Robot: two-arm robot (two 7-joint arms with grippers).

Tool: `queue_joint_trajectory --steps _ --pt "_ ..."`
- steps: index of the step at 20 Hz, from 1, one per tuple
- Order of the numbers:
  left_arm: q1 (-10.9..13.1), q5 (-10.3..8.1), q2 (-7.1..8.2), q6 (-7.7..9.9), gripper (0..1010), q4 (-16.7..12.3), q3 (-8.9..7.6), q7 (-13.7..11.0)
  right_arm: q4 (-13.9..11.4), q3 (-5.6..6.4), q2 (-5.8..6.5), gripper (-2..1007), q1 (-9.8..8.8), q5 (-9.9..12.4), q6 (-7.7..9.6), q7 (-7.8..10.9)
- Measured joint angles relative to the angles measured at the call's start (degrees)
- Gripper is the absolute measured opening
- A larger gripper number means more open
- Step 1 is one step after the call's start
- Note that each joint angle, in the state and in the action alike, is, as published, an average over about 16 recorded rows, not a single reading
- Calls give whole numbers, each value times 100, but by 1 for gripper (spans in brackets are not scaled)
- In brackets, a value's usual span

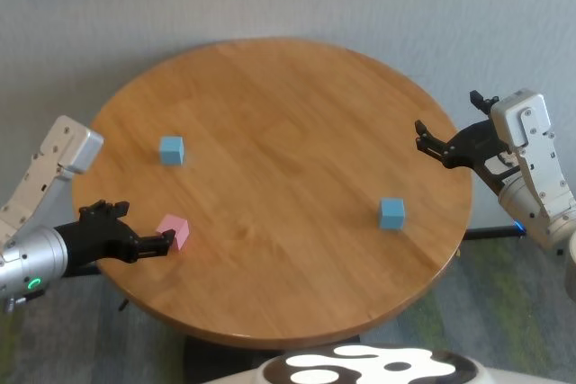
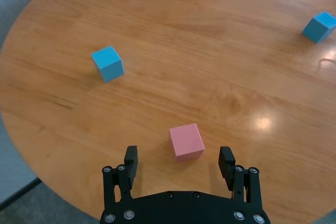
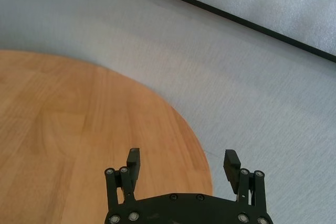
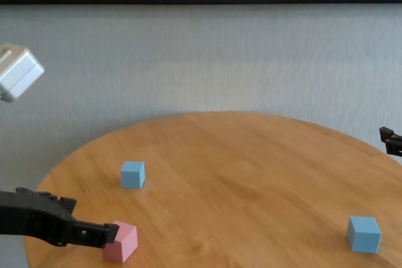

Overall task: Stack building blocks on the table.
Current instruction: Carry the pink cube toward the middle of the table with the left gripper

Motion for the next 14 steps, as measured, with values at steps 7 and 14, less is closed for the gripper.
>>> queue_joint_trajectory --steps 7,14 --pt "-87 43 -203 322 1001 -1 -18 52 0 0 0 1005 0 0 0 0" --pt "-191 195 -367 495 1001 44 8 97 0 0 0 1005 0 0 0 0"
